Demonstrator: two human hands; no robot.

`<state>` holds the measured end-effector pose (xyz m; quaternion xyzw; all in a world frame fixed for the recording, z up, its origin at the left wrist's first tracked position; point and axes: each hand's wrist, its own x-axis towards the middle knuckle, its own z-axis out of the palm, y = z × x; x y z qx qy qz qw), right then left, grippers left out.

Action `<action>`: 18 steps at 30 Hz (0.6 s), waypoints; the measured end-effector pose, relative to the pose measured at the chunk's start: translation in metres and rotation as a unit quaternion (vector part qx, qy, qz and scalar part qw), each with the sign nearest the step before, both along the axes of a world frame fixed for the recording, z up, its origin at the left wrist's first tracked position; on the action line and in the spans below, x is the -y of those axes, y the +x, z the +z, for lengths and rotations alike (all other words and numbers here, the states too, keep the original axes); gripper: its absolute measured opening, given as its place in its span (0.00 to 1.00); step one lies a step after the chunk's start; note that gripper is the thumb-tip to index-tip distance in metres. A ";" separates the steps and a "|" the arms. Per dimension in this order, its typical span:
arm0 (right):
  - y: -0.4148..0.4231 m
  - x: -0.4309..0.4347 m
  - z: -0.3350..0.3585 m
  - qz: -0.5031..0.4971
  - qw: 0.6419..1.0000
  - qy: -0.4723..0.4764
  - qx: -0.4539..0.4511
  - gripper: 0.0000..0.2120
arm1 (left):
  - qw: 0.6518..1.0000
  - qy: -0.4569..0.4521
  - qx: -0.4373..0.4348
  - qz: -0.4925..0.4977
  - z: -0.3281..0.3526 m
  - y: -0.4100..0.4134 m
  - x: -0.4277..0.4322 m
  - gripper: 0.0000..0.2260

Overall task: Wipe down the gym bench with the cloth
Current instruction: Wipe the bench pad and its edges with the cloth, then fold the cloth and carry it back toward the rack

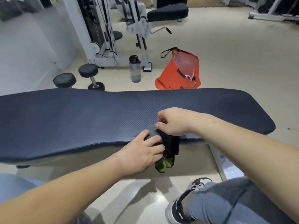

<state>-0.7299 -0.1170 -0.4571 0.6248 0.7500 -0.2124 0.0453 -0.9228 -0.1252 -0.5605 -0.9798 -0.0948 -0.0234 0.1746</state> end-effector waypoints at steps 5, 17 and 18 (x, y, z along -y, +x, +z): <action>-0.082 -0.022 0.000 0.089 0.996 0.014 -0.006 0.10 | 0.997 0.001 0.002 0.075 0.003 -0.087 -0.001 0.05; -0.217 -0.038 -0.020 0.181 0.975 0.018 -0.126 0.12 | 0.954 0.001 -0.071 0.293 0.028 -0.273 0.021 0.04; -0.222 -0.040 -0.020 0.181 0.974 0.014 -0.135 0.13 | 0.945 0.000 -0.087 0.314 0.032 -0.289 0.023 0.05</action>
